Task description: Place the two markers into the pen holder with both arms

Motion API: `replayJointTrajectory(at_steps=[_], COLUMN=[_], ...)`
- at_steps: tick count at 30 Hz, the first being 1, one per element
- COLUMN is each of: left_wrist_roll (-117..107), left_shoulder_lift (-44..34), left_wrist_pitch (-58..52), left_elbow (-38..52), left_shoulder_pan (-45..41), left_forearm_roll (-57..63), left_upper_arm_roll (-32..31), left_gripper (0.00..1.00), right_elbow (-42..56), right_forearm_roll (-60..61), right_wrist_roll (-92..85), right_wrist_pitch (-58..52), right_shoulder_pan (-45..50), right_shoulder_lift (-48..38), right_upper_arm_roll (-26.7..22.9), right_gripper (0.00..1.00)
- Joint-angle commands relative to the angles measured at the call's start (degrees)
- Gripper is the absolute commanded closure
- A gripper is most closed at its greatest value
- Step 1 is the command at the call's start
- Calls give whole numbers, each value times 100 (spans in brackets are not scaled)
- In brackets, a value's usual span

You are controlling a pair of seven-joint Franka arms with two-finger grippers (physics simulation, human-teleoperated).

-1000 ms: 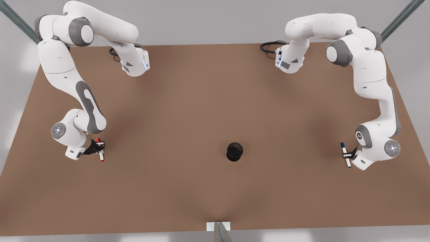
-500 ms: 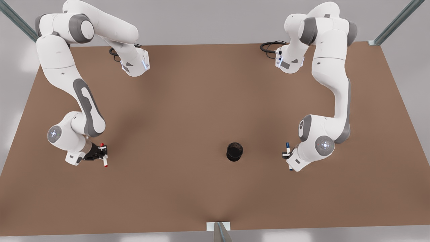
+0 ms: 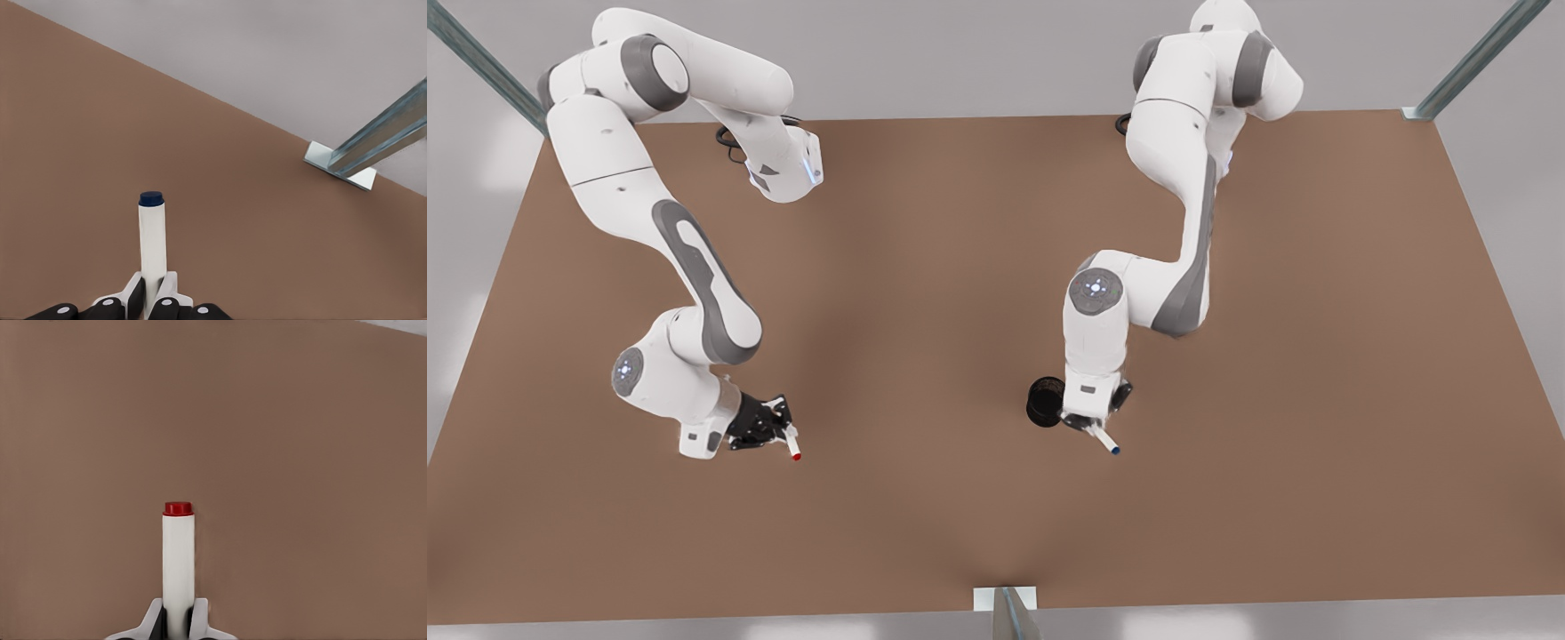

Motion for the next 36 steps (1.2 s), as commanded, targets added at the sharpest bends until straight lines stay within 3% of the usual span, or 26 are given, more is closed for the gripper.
replayJointTrajectory(at_steps=[1,7,16,26,36], left_wrist_roll=[-4726,-4700,-5008,-5930,-6115], left_shoulder_lift=[115,819,1179,1548,1917], left_wrist_pitch=[317,27,-96,-360,-386], left_elbow=[-64,-926,-987,-1014,-996], left_shoulder_pan=[-431,-1749,-2356,-2901,-3033], left_forearm_roll=[-52,71,18,378,607], left_upper_arm_roll=[425,1972,2069,2640,2632], left_gripper=[78,78,79,79,79], right_elbow=[110,216,137,110,154], right_forearm_roll=[10,309,977,1337,1346], right_wrist_roll=[-155,-550,-1526,-1851,-1965], right_wrist_pitch=[-27,-27,-124,-124,-141], right_shoulder_pan=[-10,-27,-54,-115,-203], right_shoulder_lift=[77,288,332,455,570], right_upper_arm_roll=[156,394,570,631,631], right_gripper=[72,72,72,72,72])
